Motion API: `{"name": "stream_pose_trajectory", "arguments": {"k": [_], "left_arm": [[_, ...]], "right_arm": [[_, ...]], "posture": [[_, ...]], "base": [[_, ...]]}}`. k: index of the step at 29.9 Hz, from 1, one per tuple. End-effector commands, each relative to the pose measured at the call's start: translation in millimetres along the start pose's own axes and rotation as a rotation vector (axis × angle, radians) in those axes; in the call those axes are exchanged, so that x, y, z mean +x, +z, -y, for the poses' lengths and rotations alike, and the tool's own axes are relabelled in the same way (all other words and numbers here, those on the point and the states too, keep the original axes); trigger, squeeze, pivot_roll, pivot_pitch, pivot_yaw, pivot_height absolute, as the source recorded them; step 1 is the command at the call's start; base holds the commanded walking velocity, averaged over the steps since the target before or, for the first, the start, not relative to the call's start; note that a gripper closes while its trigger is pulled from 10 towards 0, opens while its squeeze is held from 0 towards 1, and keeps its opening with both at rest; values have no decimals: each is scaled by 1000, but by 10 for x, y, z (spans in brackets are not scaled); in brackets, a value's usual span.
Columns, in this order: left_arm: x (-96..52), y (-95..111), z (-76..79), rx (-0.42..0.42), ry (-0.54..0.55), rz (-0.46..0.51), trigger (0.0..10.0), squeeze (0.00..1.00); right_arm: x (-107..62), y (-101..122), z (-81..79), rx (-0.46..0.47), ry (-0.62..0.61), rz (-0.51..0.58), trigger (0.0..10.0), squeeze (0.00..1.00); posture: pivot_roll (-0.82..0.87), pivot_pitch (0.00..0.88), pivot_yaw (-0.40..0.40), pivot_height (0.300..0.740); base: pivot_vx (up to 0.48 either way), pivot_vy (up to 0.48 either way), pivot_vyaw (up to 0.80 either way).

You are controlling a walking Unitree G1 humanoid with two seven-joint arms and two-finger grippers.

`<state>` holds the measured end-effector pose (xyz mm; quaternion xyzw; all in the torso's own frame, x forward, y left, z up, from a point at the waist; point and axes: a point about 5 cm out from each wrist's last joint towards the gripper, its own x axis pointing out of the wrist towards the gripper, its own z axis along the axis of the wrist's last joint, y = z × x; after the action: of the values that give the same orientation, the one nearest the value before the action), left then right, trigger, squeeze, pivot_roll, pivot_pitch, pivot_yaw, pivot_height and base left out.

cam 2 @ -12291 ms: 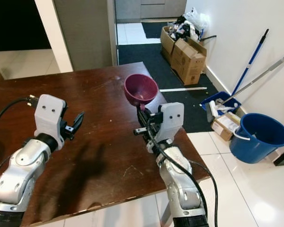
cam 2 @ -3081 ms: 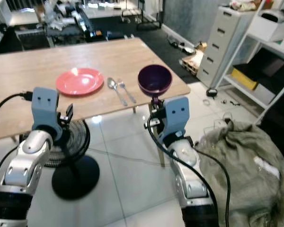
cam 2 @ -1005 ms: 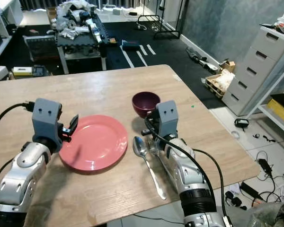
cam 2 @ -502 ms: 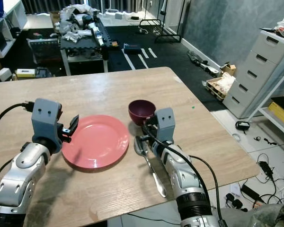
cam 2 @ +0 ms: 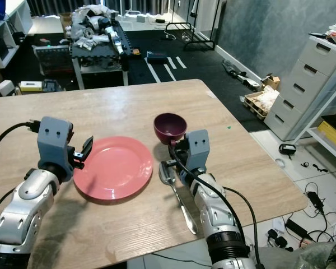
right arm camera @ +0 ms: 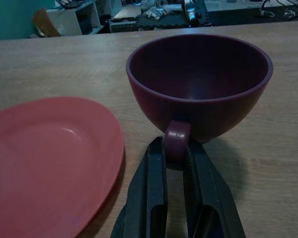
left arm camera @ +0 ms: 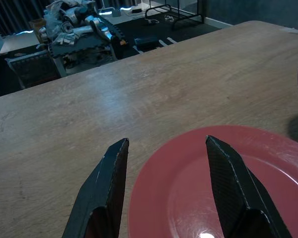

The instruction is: Setting the table

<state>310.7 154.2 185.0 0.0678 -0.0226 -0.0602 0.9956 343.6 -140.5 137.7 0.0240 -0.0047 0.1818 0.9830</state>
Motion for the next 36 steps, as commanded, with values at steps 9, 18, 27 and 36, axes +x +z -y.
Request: {"name": "stream_pose_trajectory", "arguments": {"k": [9,18,27,36], "left_arm": [[-14,-17,1,6,0,-17,10000,0],[-8,-18,-1,2,3,-16,10000,0],[7,-14,6,0,2,-15,10000,0],[-1,-22,-15,4,1,-19,10000,0]], "right_arm": [[-31,-144,0,-71,3,-40,10000,0],[-32,-167,26,-78,-7,-46,10000,1000],[-46,-105,47,-66,0,-16,10000,1000],[-315,81,81,38,80,49,10000,0]], "posture": [[36,0,56,740],[32,0,56,740],[28,0,59,740],[15,0,63,740]], "base": [[0,0,0],[0,0,0],[0,0,0],[0,0,0]]}}
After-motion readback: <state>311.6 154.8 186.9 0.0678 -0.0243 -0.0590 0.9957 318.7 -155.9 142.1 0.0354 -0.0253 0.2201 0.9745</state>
